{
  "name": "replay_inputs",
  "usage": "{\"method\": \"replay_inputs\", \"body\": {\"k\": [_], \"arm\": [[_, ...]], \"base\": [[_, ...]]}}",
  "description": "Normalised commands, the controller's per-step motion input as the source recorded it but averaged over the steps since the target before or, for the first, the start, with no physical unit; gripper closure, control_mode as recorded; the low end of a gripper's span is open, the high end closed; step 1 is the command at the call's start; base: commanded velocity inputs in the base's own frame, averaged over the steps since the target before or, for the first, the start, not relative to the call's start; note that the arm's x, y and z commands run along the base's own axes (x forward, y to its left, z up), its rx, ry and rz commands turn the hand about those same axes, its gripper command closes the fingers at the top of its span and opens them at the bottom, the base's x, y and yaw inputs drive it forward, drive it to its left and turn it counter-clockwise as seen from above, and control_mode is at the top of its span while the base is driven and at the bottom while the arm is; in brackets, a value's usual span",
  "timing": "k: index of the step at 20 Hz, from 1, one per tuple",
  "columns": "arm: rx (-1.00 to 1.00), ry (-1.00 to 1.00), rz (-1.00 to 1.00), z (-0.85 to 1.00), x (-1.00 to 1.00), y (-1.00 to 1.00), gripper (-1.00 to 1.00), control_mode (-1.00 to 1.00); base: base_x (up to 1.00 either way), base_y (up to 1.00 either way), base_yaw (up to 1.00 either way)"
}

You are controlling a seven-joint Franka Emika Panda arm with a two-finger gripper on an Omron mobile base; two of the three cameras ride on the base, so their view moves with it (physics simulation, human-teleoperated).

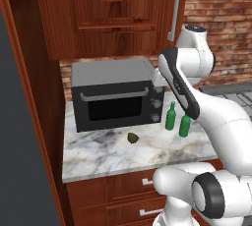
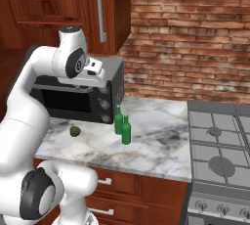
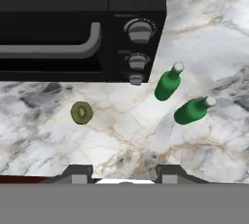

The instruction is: Place the beers on the top shelf of the fridge to keep them out of children's reach, and place the kiwi on lower shelves for easy access.

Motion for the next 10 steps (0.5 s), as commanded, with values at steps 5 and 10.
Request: {"method": "replay_inputs", "body": {"k": [5, 10], "arm": [[0.06, -0.15, 0.02, -0.14, -0.21, -0.27, -1.00, -1.00], [0.11, -0.37, 0.24, -0.24, -0.34, -0.34, -1.00, -1.00]], "base": [[0.00, 0.00, 0.00], [0.00, 0.00, 0.00]]}}
